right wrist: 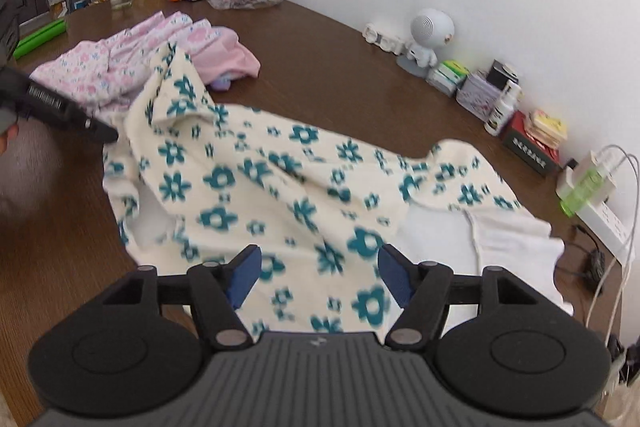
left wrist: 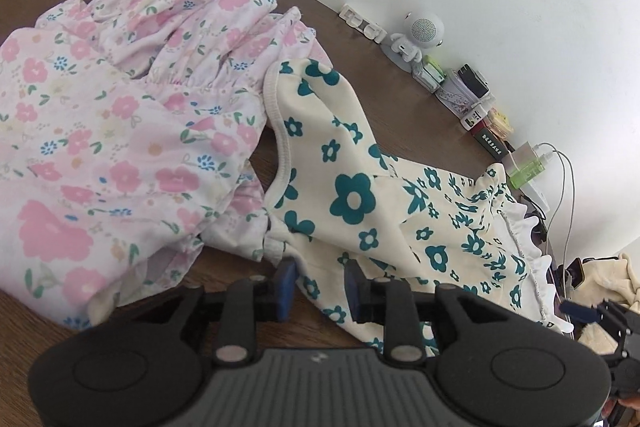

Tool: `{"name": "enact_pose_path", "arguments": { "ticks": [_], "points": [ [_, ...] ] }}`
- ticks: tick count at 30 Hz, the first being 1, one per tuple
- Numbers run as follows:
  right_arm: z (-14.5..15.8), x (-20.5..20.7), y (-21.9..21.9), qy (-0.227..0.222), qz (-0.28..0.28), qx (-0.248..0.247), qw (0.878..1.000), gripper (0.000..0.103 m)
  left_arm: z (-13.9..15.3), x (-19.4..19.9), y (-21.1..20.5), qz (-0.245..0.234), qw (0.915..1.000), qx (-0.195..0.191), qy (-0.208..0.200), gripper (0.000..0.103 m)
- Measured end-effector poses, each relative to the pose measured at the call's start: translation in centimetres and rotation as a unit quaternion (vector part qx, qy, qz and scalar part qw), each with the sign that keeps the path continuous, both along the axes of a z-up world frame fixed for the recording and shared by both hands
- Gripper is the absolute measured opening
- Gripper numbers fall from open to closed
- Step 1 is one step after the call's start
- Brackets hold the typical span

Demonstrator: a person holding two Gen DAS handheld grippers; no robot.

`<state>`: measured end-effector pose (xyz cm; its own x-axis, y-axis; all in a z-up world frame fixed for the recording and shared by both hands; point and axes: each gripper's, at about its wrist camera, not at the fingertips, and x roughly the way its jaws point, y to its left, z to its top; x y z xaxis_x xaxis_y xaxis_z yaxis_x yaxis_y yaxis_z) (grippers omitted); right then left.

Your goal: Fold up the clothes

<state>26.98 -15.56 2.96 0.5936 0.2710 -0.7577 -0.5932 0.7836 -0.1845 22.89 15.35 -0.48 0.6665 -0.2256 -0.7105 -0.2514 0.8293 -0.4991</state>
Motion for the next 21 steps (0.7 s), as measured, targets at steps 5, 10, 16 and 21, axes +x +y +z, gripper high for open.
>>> {"name": "enact_pose_path", "arguments": {
  "ticks": [5, 10, 16, 21],
  "points": [
    [-2.3, -2.4, -5.4, 0.002, -0.031, -0.035, 0.999, 0.065, 0.1, 0.5, -1.0, 0.028, 0.9995, 0.0, 0.013, 0.027],
    [-3.1, -2.1, -8.3, 0.017, -0.049, 0.006, 0.999, 0.063, 0.3, 0.7, -1.5, 0.051, 0.9983, -0.013, 0.024, 0.04],
    [-3.3, -3.7, -7.8, 0.008, -0.032, 0.004, 0.999, 0.056, 0.6, 0.1, -2.2, 0.049, 0.9986, 0.012, 0.018, 0.04],
    [-3.6, -4.2, -8.2, 0.006, -0.052, 0.016, 0.998, 0.027, 0.8, -0.3, -2.4, 0.048, 0.9983, 0.033, 0.006, 0.003]
  ]
}}
